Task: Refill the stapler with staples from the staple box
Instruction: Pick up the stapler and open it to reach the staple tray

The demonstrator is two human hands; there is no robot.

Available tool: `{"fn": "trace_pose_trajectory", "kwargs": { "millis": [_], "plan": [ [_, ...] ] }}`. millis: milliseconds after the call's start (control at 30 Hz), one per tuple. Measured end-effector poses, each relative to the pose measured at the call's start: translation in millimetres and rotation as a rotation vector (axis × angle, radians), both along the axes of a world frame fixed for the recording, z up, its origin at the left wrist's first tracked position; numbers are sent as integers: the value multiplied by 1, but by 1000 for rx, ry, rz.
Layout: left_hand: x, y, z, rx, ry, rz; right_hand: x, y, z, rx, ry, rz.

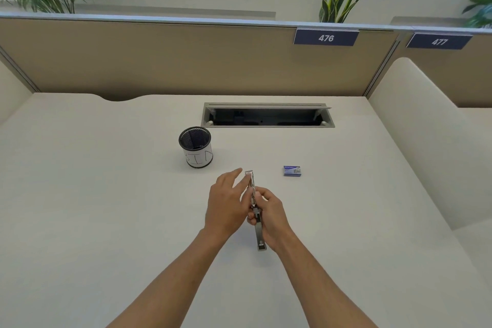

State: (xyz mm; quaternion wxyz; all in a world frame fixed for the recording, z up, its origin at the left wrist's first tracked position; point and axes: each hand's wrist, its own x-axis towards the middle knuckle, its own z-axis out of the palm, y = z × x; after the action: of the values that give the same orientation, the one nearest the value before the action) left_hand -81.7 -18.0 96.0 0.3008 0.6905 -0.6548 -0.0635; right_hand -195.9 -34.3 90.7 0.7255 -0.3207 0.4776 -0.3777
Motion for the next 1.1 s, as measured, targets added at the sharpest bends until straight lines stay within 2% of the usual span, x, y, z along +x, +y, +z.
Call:
{"fn": "trace_pose_trajectory", "kwargs": {
  "millis": [167,333,567,900,1033,1100],
  "plan": [
    [-2,0,1,-60,-73,7,-2,0,3,-59,18,12],
    [-2,-1,2,-61,-67,5,-2,-1,5,-99,15,26],
    [0,-3,8,-43,61,-4,-2,-3,4,-141,-17,60],
    [3,-6,14,-30,259,18,0,-2,-1,-99,-26,75],
    [4,-8,16,-39,116,16,0,-4,-1,-117,-12,90],
    [3,-7,15,-32,149,15,0,-5,1,-126,-4,96]
  ]
}}
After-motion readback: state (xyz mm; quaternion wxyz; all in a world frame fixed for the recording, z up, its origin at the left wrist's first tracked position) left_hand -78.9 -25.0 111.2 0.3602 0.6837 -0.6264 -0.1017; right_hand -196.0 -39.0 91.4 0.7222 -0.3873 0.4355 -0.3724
